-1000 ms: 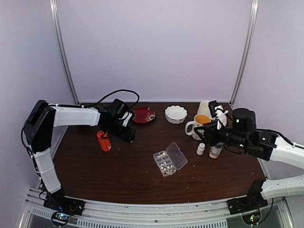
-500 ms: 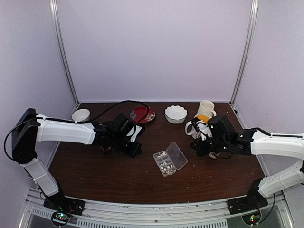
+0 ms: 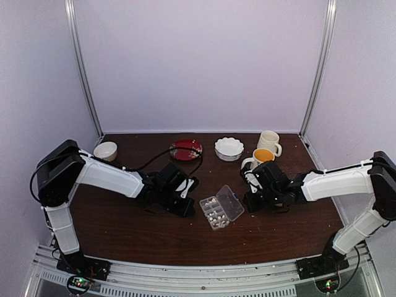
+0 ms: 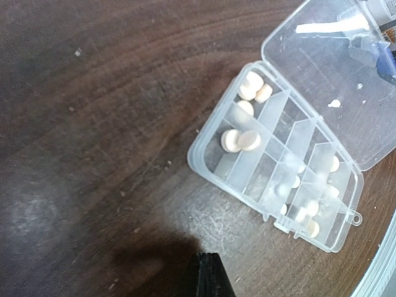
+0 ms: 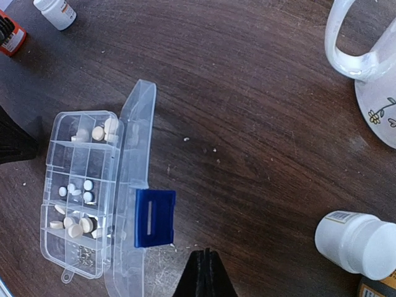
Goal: Sort the pills into containers
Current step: Close the lid of the pill container.
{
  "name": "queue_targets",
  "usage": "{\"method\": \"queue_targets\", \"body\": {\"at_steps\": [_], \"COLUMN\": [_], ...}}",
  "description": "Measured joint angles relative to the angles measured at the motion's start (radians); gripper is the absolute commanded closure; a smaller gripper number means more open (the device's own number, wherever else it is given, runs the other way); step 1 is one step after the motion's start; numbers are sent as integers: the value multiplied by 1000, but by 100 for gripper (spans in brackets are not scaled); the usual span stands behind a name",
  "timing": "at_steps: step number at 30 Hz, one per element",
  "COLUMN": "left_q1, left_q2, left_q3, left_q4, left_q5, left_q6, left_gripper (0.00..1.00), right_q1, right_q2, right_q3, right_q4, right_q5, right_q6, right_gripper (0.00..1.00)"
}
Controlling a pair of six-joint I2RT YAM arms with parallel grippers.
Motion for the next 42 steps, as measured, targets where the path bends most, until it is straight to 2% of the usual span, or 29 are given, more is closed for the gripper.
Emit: {"method": "queue_targets", "body": {"at_steps": [9, 20, 33, 42], "left_q1": [-6, -20, -21, -25], "left_q2": [89, 110, 111, -24], "left_q3": [42, 52, 52, -5], "left_q4": [108, 145, 146, 119], "left_q5": [68, 90, 87, -8], "left_q6": [-43, -60, -71, -66], "left_gripper": [100, 100, 100, 100], "right_q1": [18, 65, 81, 83], "right_q2": [26, 40, 221, 250], "right_q3": [0, 13, 85, 109], "right_q4": [74, 164, 188, 197], "right_q5": [-72, -211, -319, -333], "right_q6": [19, 20, 21, 21], "right_gripper": [100, 100, 100, 100]}}
